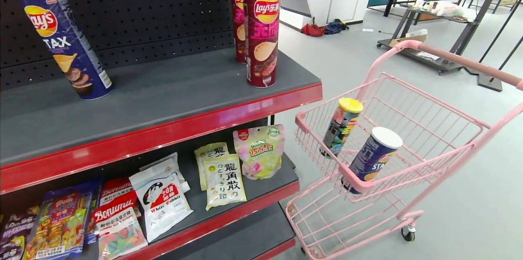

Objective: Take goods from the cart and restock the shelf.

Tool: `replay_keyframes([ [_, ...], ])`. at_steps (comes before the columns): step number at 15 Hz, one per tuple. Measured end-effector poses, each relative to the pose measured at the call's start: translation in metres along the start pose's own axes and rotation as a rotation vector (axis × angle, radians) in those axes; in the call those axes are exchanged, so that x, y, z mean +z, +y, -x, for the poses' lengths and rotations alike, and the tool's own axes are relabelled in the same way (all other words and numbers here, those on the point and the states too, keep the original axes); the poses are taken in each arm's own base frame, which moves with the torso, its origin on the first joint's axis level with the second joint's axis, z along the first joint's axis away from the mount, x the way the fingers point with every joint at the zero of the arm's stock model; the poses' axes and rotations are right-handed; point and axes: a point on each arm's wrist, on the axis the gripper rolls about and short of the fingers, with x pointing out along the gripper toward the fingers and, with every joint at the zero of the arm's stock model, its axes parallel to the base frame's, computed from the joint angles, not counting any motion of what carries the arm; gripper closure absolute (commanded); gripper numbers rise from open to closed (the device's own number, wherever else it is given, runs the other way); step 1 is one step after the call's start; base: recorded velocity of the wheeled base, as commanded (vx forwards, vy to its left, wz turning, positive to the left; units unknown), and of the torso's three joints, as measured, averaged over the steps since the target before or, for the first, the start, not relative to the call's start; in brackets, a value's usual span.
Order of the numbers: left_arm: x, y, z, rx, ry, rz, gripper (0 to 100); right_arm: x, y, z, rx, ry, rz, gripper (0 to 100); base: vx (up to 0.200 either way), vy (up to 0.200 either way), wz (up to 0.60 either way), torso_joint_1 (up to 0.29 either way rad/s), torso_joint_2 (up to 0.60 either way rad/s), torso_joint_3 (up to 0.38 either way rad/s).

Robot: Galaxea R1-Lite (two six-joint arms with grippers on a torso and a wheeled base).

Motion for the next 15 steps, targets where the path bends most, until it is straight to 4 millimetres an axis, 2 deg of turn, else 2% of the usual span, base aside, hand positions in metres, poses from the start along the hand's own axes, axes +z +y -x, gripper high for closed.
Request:
replay_keyframes([
  [3, 0.000, 0.000, 0.000, 0.000, -0.001, 0.000, 0, 0.000, 0.000, 0.000, 0.000, -0.001, 0.001, 0, 0.200, 0.000, 0.00, -0.022, 0.06, 0.048],
  [11, 0.000, 0.000, 0.000, 0.001, -0.001, 0.000, 0, 0.001, 0.001, -0.001, 0.070, 0.014, 0.004, 0, 0.000, 0.000, 0.00, 0.000, 0.00, 0.000],
  [13, 0.000, 0.000, 0.000, 0.001, -0.001, 0.000, 0, 0.016, 0.001, 0.000, 0.096, -0.011, -0.011, 0, 0.000, 0.000, 0.00, 0.000, 0.00, 0.000],
  [15, 0.000, 0.000, 0.000, 0.001, -0.001, 0.000, 0, 0.054, 0.001, -0.001, 0.112, -0.037, -0.068, 0, 0.000, 0.000, 0.00, 0.000, 0.00, 0.000],
])
